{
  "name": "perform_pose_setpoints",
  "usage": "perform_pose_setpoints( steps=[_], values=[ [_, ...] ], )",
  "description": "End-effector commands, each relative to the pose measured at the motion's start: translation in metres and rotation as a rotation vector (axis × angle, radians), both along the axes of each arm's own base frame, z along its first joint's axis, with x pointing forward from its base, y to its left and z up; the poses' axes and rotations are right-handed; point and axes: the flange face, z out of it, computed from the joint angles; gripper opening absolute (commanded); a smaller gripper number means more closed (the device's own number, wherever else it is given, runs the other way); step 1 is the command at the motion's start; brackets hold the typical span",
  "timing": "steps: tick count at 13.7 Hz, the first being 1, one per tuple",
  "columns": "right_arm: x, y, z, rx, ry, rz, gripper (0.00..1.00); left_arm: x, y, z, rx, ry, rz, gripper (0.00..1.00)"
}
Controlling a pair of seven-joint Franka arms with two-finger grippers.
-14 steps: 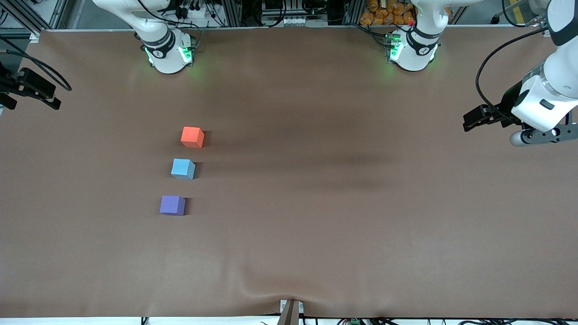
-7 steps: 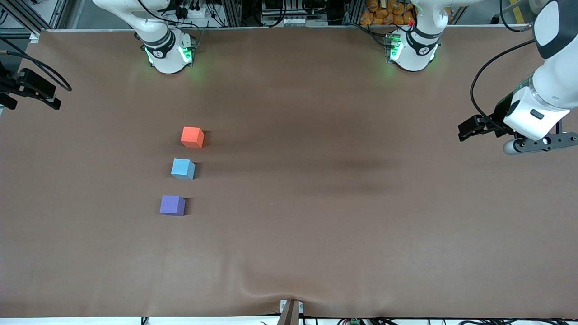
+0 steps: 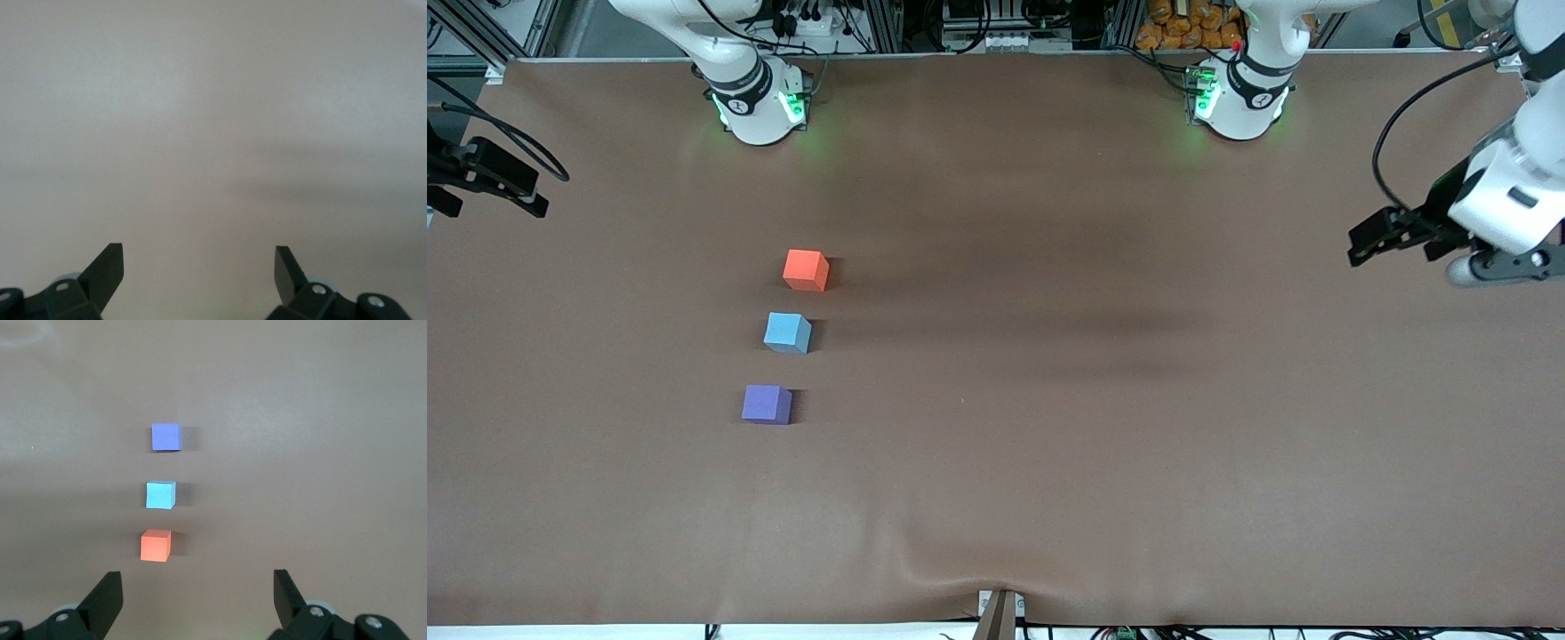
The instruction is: Place blue block between orange and purple blocks
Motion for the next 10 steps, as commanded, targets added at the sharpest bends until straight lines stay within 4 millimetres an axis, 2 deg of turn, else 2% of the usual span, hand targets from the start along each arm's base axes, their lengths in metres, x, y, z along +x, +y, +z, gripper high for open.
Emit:
perform_pose_setpoints(
  steps=[1, 3, 6, 10],
  values=[
    [0.000, -0.003, 0.003, -0.007, 0.006, 0.004, 1.00, -0.015, 0.006, 0.041, -0.009, -0.004, -0.005, 1.00],
    [0.000, -0.003, 0.003, -0.005, 0.006, 0.004, 1.00, -0.019, 0.005, 0.044, -0.005, 0.010, -0.006, 1.00],
    [0.001, -0.003, 0.002, -0.004, 0.009, 0.005, 1.00, -0.026, 0.005, 0.062, 0.004, -0.002, -0.002, 1.00],
    [0.002, -0.003, -0.001, -0.003, 0.017, 0.005, 1.00, -0.037, 0.011, 0.075, 0.030, -0.014, -0.001, 1.00]
  ],
)
